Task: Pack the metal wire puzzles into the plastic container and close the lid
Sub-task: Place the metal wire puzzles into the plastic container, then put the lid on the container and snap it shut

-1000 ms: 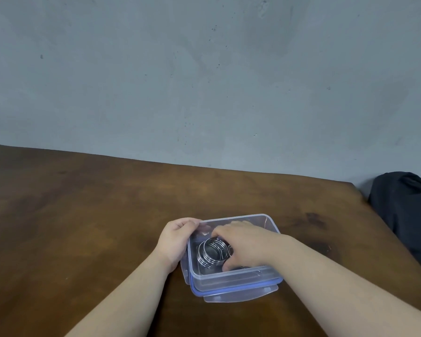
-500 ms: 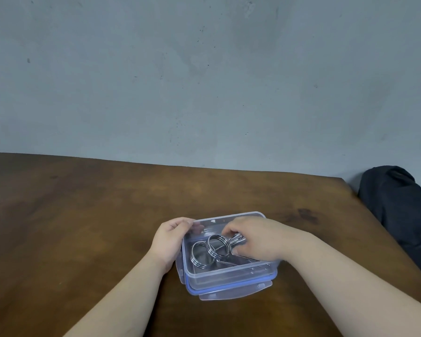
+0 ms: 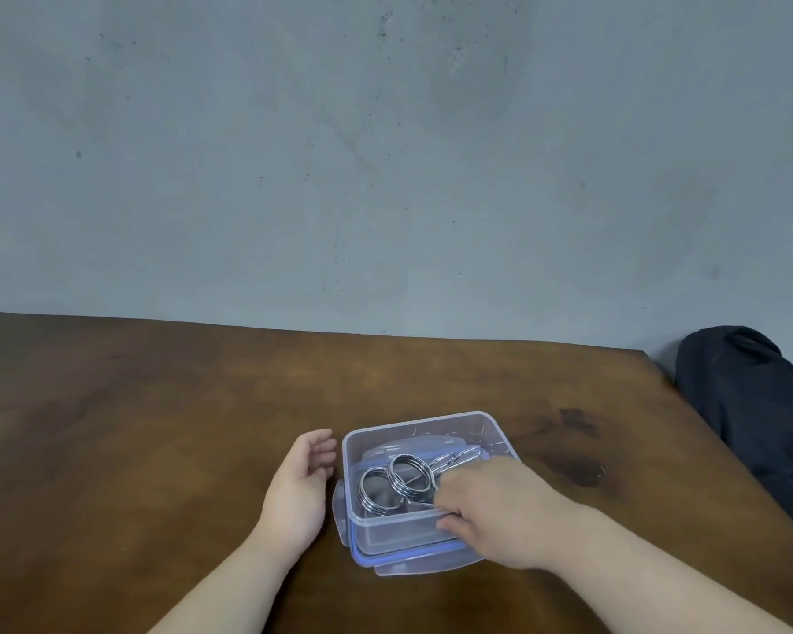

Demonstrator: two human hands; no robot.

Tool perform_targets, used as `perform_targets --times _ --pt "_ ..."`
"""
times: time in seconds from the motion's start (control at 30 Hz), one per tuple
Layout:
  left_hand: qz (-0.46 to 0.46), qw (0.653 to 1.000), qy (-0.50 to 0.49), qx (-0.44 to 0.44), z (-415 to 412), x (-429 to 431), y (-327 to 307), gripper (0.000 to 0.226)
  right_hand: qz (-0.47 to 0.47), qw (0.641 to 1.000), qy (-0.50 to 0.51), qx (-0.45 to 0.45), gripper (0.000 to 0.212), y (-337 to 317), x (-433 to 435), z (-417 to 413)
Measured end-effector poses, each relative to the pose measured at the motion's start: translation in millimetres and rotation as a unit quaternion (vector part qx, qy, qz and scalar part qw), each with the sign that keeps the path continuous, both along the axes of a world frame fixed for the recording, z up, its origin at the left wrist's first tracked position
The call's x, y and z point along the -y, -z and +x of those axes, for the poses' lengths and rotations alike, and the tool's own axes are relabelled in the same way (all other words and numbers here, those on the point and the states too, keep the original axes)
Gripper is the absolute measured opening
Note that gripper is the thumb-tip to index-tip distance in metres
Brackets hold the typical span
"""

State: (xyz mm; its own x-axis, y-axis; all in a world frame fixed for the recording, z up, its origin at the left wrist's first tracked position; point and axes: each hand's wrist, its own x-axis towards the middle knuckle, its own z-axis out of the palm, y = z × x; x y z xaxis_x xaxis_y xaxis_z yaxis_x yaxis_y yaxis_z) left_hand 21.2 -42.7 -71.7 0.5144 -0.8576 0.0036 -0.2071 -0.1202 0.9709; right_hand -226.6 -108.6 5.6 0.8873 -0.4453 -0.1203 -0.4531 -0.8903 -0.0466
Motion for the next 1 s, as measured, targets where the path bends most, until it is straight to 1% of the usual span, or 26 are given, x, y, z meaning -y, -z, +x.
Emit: perform_targets --times 0.03,0.1,0.13,0.2,0.23,0.27,0.3,0.33,0.37,0.47,0.5,0.53,0.6,0.67,0.77,0.83,0.9,0.93,0.97,1.0 --pt "0.012 0.998 0.019 0.057 2 -5 5 0.049 -0.005 1.000 0.003 0.004 0.023 0 1 0" --pt "0.026 0.988 0.070 0.138 3 -20 10 0.036 -0.009 1.000 0.010 0.011 0.024 -4 3 -1" --pt "0.039 0.978 0.104 0.175 2 -28 12 0.036 -0.008 1.000 0.015 0.013 0.024 -7 4 -2" --pt "0.058 0.946 0.185 0.259 -2 -38 17 0.078 -0.008 0.999 0.024 0.026 0.024 -14 8 -3" --pt "0.064 0.921 0.203 0.325 -6 -41 19 0.092 -0.009 0.999 0.030 0.032 0.025 -17 9 -3" --pt "0.056 0.890 0.210 0.401 -10 -43 22 0.094 -0.015 0.999 0.035 0.039 0.025 -20 11 -3" --pt "0.025 0.853 0.207 0.479 -13 -43 26 0.088 -0.021 0.998 0.041 0.042 0.025 -22 13 -3" --pt "0.003 0.821 0.214 0.529 -15 -42 29 0.078 -0.024 0.998 0.046 0.043 0.025 -24 15 -2" --pt "-0.004 0.801 0.224 0.555 -18 -40 26 0.069 -0.027 0.998 0.050 0.040 0.024 -26 17 -1" --pt "-0.080 0.755 0.247 0.602 -24 -35 21 0.037 -0.028 0.997 0.052 0.044 0.025 -28 22 1" --pt "-0.110 0.741 0.252 0.613 -26 -36 16 0.033 -0.031 0.997 0.053 0.041 0.025 -28 24 1" --pt "-0.136 0.736 0.252 0.614 -27 -38 10 0.036 -0.033 0.997 0.056 0.042 0.026 -27 27 1" --pt "-0.182 0.750 0.241 0.589 -28 -43 -7 0.041 -0.035 0.996 0.056 0.052 0.029 -26 30 0" --pt "-0.198 0.780 0.221 0.550 -25 -48 -32 0.036 -0.022 0.996 0.065 0.061 0.031 -24 36 -1" --pt "-0.193 0.839 0.173 0.478 -17 -49 -68 0.023 -0.015 0.996 0.071 0.052 0.032 -20 43 -2" --pt "-0.184 0.873 0.139 0.431 -13 -47 -83 0.015 -0.001 0.995 0.061 0.074 0.030 -17 44 -3" --pt "-0.170 0.897 0.103 0.394 -11 -44 -94 0.018 -0.001 0.997 0.047 0.064 0.022 -10 49 -5" --pt "-0.164 0.909 0.084 0.374 -11 -42 -99 0.022 0.019 0.997 0.054 0.055 0.021 -2 55 -6" --pt "-0.157 0.922 0.067 0.348 -12 -39 -102 0.028 0.069 0.994 0.060 0.058 0.021 6 59 -9" --pt "-0.145 0.936 0.052 0.317 -14 -35 -106 0.034 0.119 0.989 0.040 0.084 0.024 17 64 -10"
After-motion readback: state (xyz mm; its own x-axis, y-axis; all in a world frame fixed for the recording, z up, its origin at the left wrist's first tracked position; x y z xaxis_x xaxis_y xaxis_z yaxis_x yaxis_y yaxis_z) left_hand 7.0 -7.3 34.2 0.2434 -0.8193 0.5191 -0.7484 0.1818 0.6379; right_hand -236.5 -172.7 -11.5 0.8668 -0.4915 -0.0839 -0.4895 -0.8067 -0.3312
